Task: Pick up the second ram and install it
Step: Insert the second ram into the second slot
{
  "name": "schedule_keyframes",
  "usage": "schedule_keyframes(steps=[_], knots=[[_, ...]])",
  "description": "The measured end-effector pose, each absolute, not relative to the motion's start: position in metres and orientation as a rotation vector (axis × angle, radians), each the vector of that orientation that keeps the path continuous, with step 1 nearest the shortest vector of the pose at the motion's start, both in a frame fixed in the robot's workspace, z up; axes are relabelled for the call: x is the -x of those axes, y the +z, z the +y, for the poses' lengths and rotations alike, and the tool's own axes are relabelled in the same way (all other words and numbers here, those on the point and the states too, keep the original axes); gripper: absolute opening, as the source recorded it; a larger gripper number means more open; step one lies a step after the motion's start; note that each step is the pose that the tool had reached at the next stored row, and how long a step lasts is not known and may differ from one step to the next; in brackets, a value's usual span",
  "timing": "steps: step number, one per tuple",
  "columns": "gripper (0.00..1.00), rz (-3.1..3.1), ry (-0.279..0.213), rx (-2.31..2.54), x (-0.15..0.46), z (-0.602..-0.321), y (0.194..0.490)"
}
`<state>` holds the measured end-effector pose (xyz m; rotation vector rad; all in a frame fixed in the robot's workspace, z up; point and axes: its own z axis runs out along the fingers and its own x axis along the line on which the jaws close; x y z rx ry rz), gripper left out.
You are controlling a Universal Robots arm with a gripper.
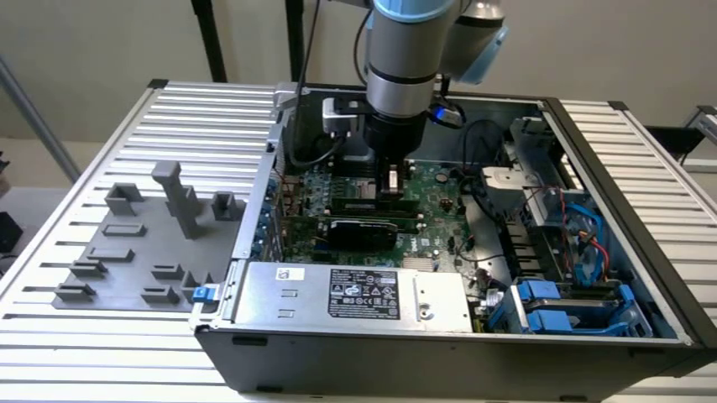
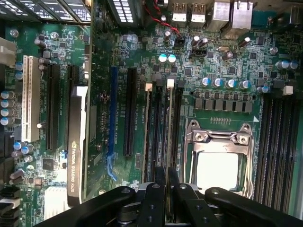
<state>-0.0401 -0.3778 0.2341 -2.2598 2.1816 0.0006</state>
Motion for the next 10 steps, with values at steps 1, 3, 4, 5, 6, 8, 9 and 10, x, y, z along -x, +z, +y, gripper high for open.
schedule_keyframes(steps=[1,3,4,5,6,8,9,10], knots=[[0.14,2.180,0.001,2.262,0.0401,-0.3778,0.2334],[0.14,2.179,0.002,2.264,0.0397,-0.3779,0.2332],[0.14,2.179,0.003,2.263,0.0397,-0.3778,0.2330],[0.14,2.179,0.003,2.263,0.0397,-0.3778,0.2329],[0.14,2.180,0.003,2.262,0.0397,-0.3778,0.2328],[0.14,2.184,0.003,2.259,0.0397,-0.3778,0.2325],[0.14,2.189,0.003,2.254,0.0397,-0.3778,0.2323],[0.14,2.193,0.003,2.249,0.0397,-0.3778,0.2321]])
